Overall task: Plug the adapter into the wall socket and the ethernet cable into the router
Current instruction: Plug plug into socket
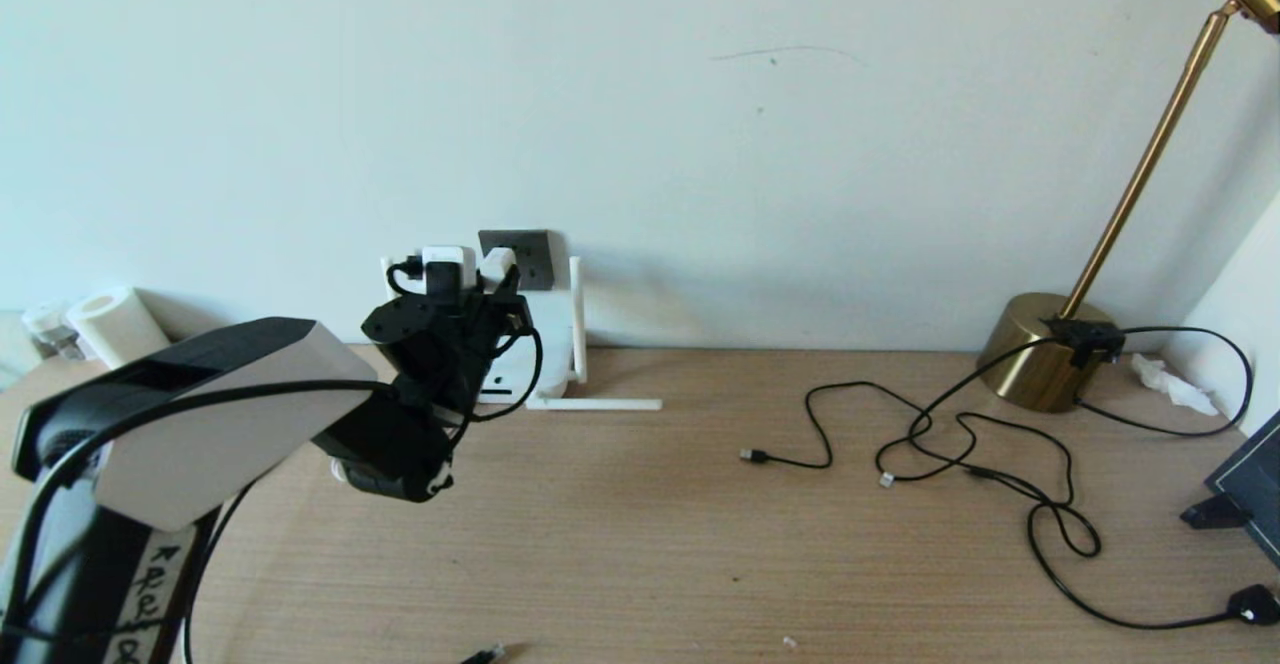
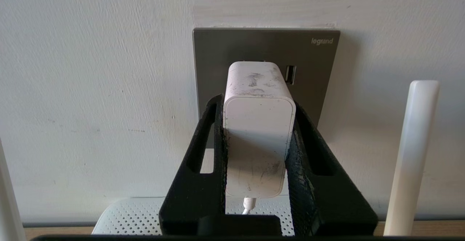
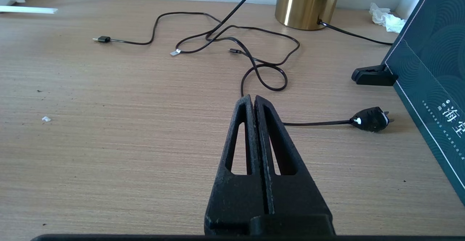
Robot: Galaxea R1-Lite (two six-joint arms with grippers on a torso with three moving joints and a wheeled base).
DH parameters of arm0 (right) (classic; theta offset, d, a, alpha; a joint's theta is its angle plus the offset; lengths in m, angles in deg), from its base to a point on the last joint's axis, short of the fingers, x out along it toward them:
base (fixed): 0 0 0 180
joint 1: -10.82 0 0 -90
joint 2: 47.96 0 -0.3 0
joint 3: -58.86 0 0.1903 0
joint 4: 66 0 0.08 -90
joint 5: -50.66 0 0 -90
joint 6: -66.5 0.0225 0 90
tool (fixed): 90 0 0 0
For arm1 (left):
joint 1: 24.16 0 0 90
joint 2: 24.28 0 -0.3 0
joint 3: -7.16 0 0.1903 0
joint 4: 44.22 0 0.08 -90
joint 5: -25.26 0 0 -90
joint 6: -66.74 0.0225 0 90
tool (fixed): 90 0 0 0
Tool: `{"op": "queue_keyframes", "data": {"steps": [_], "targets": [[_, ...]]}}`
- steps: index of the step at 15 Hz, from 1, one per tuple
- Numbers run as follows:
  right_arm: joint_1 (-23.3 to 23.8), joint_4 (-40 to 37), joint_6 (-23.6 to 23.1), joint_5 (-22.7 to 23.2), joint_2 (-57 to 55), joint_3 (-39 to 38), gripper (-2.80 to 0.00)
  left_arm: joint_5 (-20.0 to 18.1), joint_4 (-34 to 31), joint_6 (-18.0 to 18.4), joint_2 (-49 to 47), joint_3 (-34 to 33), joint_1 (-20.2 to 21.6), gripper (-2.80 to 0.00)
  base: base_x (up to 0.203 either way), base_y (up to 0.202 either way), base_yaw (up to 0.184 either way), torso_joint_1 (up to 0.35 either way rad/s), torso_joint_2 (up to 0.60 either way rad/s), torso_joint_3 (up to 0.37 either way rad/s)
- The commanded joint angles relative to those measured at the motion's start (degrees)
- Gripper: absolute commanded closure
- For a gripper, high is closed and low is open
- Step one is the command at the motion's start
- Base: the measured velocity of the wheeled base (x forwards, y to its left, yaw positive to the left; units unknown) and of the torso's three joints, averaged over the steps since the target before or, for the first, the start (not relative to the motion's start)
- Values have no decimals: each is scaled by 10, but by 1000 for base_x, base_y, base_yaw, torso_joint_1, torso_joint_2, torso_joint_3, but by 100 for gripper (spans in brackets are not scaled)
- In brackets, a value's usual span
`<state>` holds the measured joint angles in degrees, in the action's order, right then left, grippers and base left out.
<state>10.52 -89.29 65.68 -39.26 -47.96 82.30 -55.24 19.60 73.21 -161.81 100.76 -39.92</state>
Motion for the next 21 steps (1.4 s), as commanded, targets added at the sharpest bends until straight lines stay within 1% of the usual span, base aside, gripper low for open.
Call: {"op": "queue_keyframes", "data": {"steps": [1,21], "targets": [[-1,0,0,0,-1,0,0,1,5,0,-4,2,2,0,0,0,0,0,0,0],[-1,0,0,0,-1,0,0,-4,5,4,-28,55,14,0,0,0,0,0,0,0]]}}
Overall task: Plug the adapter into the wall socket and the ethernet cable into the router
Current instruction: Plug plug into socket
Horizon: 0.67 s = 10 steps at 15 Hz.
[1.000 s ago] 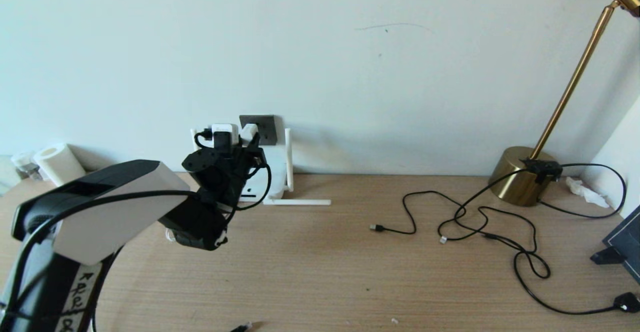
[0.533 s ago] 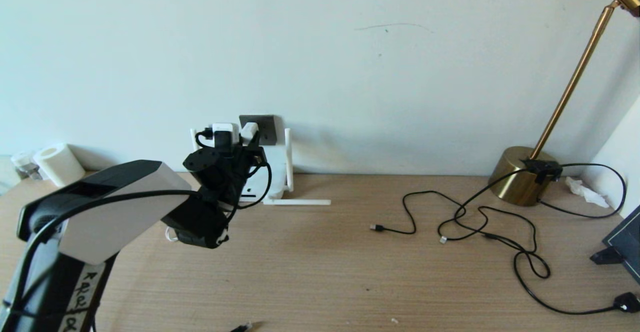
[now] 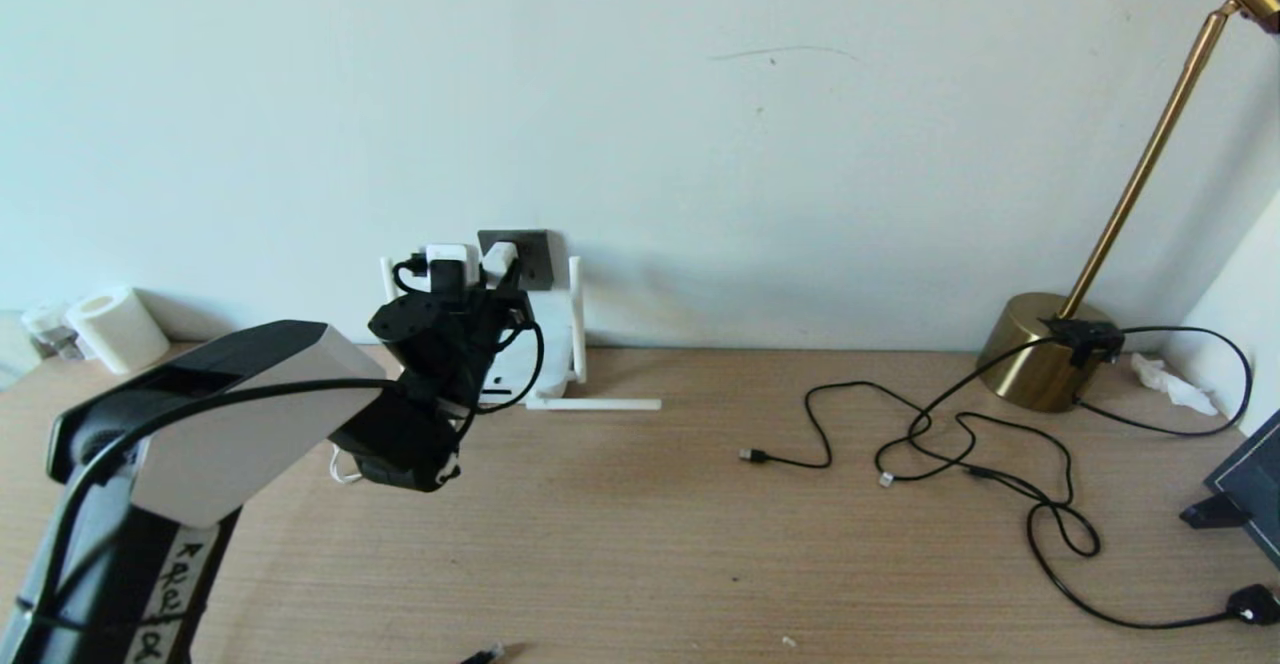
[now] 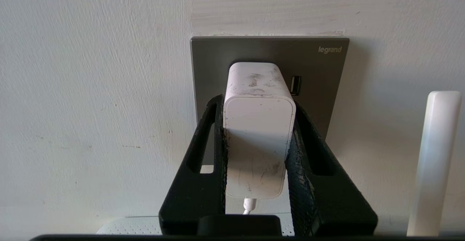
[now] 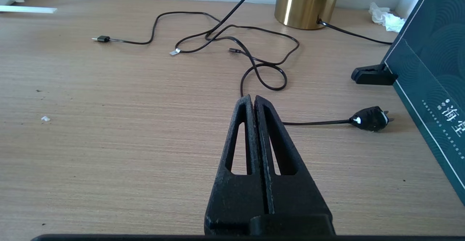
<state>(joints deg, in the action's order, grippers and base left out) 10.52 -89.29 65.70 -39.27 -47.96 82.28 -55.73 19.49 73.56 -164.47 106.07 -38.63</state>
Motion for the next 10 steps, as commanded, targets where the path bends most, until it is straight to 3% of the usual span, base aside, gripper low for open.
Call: {"op": "queue_keyframes", "data": {"steps": [1,10], "targets": [[0,0,0,0,-1,0,0,1,6,0,-4,9,2,0,0,0,0,0,0,0],[0,0,0,0,-1,0,0,0,-1,-1,-26,43,9,0,0,0,0,0,0,0]]}}
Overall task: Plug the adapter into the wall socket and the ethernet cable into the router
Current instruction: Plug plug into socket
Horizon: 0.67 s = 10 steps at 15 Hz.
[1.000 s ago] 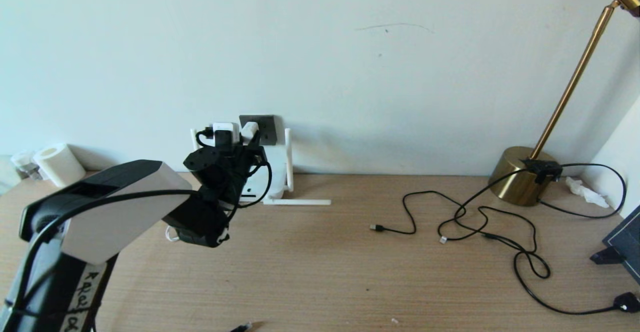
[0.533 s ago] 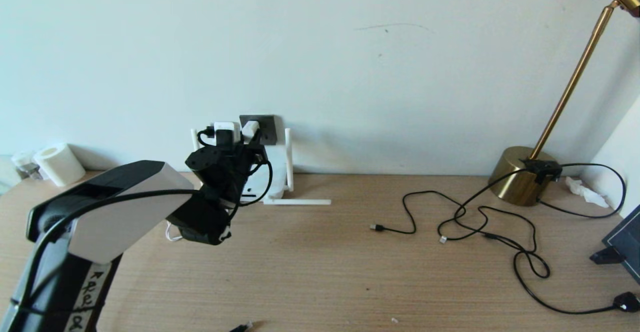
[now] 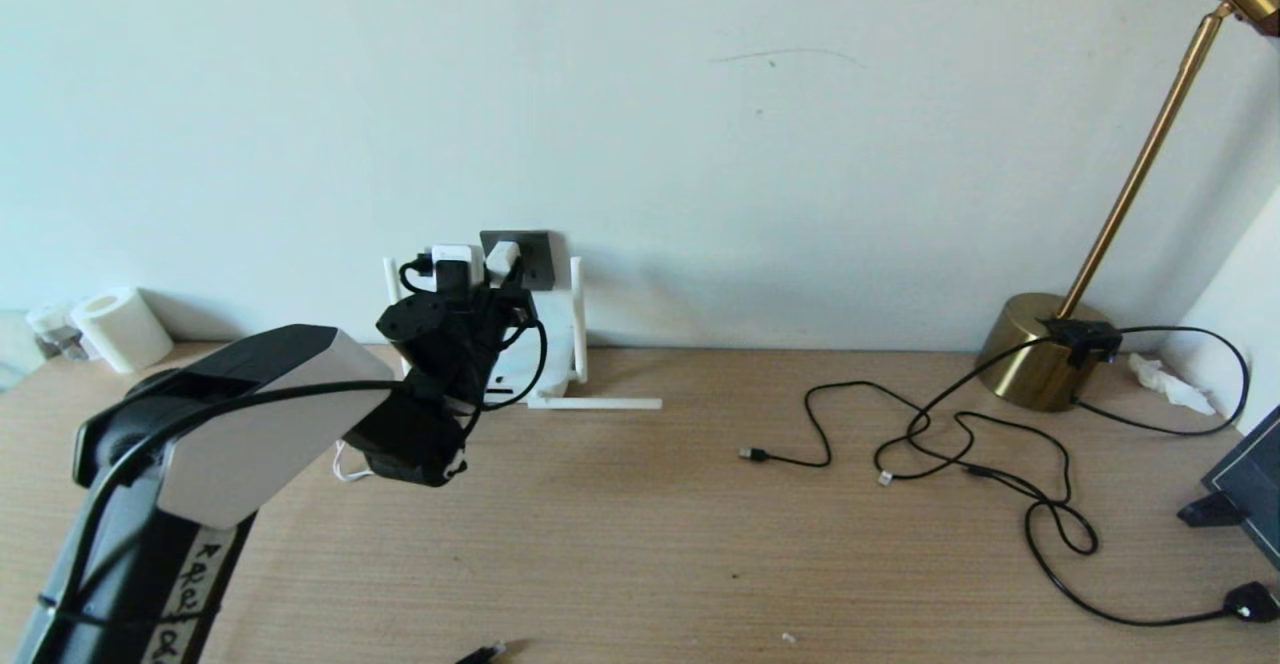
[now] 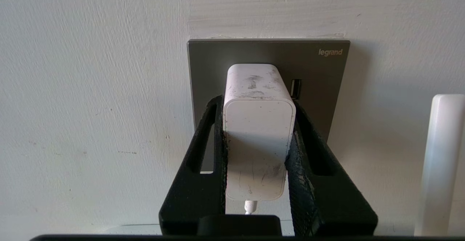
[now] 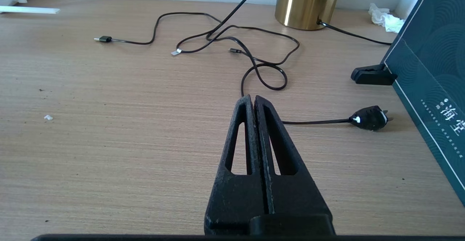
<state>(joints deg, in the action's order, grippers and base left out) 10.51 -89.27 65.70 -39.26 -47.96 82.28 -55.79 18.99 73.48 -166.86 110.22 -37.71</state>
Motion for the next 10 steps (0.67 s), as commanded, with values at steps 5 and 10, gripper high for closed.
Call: {"op": "queue_keyframes", "data": {"steps": [5,10], "targets": [[0,0,0,0,-1,0,0,1,4,0,5,1,-1,0,0,0,0,0,0,0],[0,0,0,0,-1,0,0,1,4,0,5,1,-1,0,0,0,0,0,0,0]]}}
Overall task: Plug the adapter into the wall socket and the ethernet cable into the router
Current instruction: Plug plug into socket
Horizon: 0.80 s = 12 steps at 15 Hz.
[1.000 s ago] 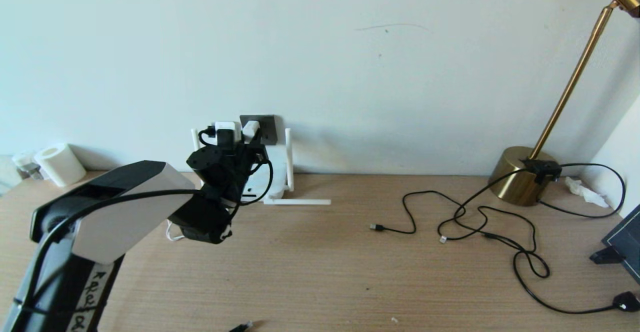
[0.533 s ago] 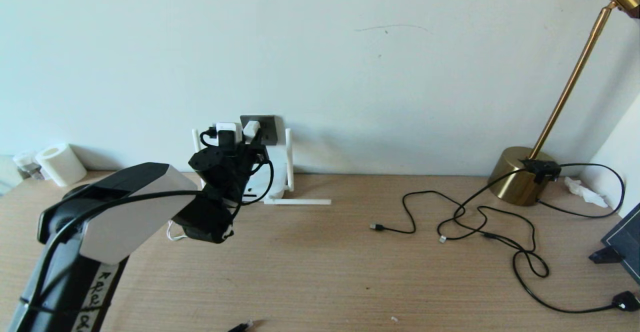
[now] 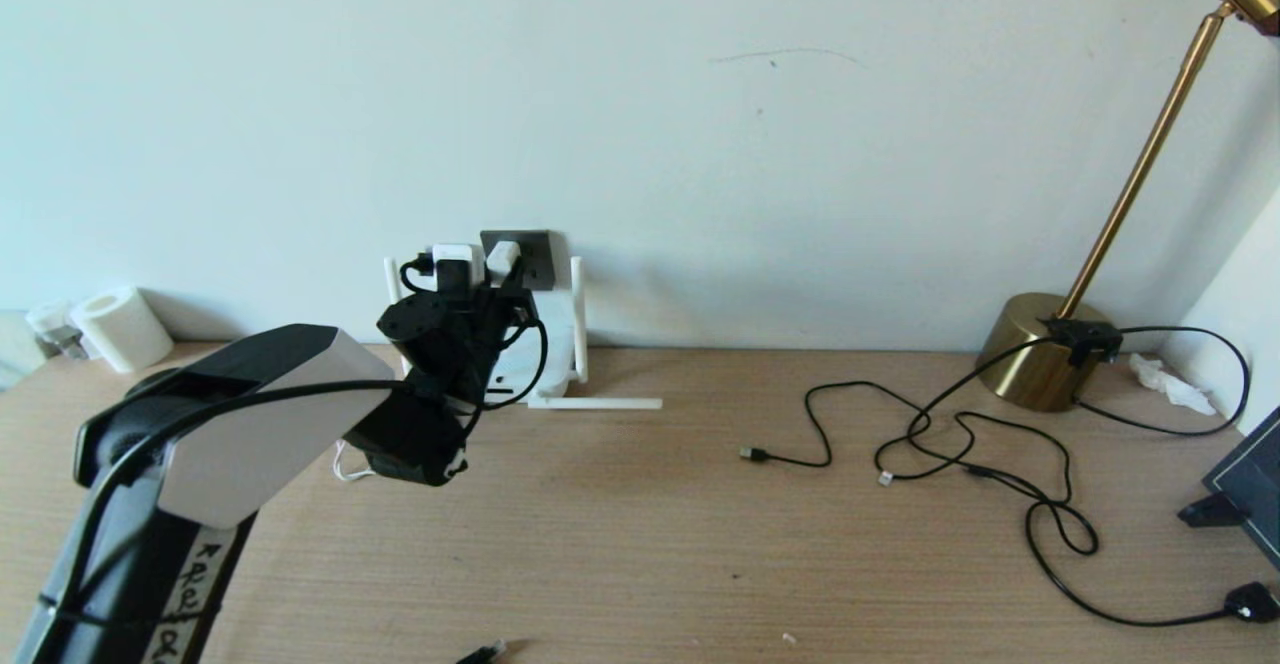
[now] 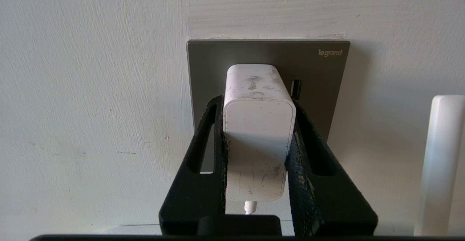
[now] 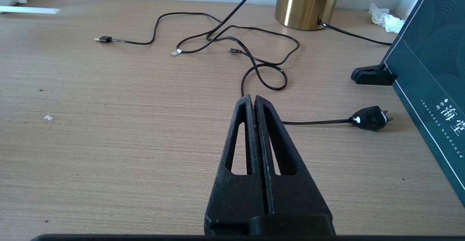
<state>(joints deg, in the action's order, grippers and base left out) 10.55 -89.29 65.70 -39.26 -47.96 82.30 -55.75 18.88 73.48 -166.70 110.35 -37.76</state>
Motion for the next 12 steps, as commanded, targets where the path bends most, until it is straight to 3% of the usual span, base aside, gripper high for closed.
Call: {"op": "queue_keyframes", "data": {"steps": [1,12], "targets": [[0,0,-1,0,-1,-1,0,1,5,0,4,0,0,0,0,0,0,0,0,0],[-1,0,0,0,-1,-1,0,1,5,0,-2,1,0,0,0,0,0,0,0,0]]}}
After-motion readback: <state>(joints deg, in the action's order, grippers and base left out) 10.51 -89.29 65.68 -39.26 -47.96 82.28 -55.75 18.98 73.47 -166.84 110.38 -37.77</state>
